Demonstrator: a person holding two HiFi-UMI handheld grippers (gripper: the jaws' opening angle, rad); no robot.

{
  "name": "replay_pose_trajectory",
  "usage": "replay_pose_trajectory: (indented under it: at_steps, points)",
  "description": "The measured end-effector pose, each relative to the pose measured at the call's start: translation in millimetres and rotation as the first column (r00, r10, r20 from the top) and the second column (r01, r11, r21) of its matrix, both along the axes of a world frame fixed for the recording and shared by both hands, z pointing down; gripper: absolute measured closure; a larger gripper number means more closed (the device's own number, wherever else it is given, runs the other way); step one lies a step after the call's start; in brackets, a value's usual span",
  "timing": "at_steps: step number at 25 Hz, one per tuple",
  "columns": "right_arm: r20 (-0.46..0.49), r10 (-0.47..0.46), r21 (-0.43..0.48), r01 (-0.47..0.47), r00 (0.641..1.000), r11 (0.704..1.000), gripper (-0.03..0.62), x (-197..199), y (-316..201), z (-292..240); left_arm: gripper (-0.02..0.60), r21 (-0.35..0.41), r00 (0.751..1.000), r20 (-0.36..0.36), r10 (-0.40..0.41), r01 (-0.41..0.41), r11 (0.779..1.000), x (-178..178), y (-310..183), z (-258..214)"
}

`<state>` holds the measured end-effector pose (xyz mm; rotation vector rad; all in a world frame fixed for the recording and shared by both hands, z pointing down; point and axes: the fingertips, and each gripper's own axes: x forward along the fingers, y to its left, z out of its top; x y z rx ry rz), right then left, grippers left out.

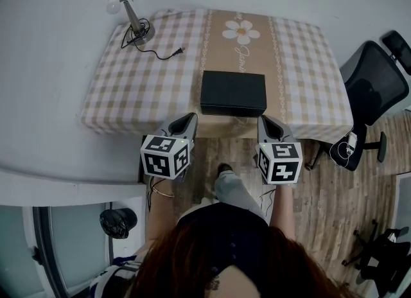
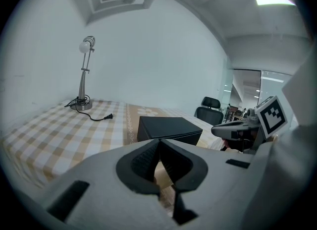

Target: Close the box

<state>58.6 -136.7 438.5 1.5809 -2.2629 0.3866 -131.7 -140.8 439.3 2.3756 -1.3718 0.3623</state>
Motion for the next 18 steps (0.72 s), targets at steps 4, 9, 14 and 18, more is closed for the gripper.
replay_pose_trajectory:
  at_steps: [4, 9, 14, 18]
  points:
    - [0.025, 0.001, 0.023, -0.001, 1.000, 1.000, 0.577, -5.7, 8.5, -8.7, 0.552, 0.014, 1.000, -0.003, -0.002, 0.002, 1.000, -3.6, 10.0, -6.2]
    - [0.064, 0.001, 0.047, -0.004, 0.998, 0.999, 0.577, -12.4, 20.7, -18.8, 0.552, 0.038, 1.000, -0.006, -0.004, 0.004, 0.999, -6.4, 24.6, -14.0]
    - [0.069, -0.005, 0.064, 0.000, 0.998, 0.998, 0.577, -17.8, 37.9, -24.2, 0.552, 0.056, 1.000, -0.008, -0.001, 0.002, 0.998, -8.0, 42.3, -17.7]
    - [0.056, -0.015, 0.078, 0.010, 0.998, 0.997, 0.577, -22.5, 52.1, -27.7, 0.552, 0.072, 1.000, -0.007, -0.005, 0.006, 0.997, -11.1, 56.8, -19.7]
